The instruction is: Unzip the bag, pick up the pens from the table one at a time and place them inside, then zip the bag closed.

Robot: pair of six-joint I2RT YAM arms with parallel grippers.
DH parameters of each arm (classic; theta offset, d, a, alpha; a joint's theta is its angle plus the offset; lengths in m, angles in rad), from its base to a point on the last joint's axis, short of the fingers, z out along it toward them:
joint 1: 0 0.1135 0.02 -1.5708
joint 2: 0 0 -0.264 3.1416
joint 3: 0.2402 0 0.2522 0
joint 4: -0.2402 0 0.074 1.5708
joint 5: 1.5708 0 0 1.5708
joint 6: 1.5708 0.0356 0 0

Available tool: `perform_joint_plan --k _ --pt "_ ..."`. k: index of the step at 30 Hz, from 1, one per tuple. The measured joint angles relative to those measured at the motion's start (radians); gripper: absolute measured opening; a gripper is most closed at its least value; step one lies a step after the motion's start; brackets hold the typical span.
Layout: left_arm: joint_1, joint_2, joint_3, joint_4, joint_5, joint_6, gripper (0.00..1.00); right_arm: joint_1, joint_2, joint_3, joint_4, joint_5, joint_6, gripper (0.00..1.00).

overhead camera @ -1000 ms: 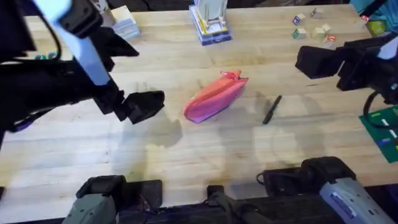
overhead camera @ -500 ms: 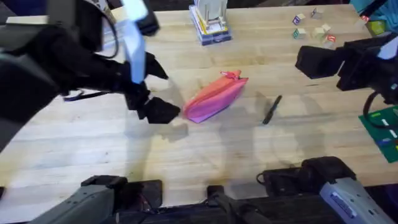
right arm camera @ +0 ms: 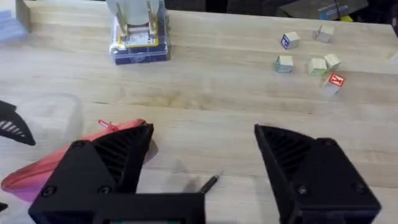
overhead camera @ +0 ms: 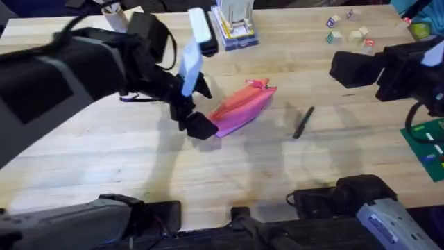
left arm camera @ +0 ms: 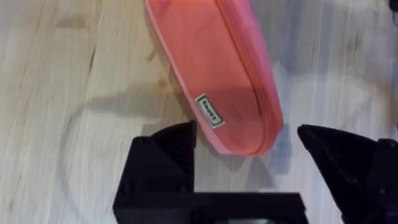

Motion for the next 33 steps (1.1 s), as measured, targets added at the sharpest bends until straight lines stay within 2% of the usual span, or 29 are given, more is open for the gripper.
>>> perform_joint_plan --k 2,3,5,18,19,21,22,23,24,29,33 --pt "-0.021 0.018 0.000 0.011 0.006 0.000 0.995 0.000 0.000 0.000 0.000 0.000 0.000 0.998" --pt "-0.047 0.047 0.000 0.016 0.014 0.000 0.995 0.000 0.000 0.000 0.000 0.000 0.000 0.998" --pt "-0.056 0.068 0.000 0.017 0.015 0.000 0.995 0.000 0.000 0.000 0.000 0.000 0.000 0.998" --pt "-0.057 0.092 0.000 0.019 0.016 0.000 0.996 0.000 0.000 0.000 0.000 0.000 0.000 0.997" --pt "-0.057 0.092 0.000 0.019 0.016 0.000 0.934 0.000 0.000 0.000 0.000 0.000 0.000 0.997" --pt "-0.056 0.092 0.000 0.022 0.015 0.001 0.741 0.000 0.000 0.000 0.000 0.000 0.000 0.997" --pt "-0.056 0.092 0.000 0.025 0.014 0.002 0.599 0.000 0.000 0.000 0.000 0.000 0.000 0.998" --pt "-0.054 0.092 0.002 0.026 0.012 0.003 0.135 0.000 0.000 0.000 0.000 0.000 0.000 0.998" --pt "-0.053 0.092 0.002 0.031 0.010 0.004 0.069 0.000 0.000 0.000 0.000 0.000 0.000 0.998" --pt "-0.053 0.093 0.002 0.038 0.008 0.003 0.044 0.000 0.013 0.001 0.001 -0.032 0.000 0.998" --pt "-0.053 0.092 0.002 0.038 0.008 0.003 0.041 0.000 0.089 0.002 0.002 -0.111 0.000 0.998"
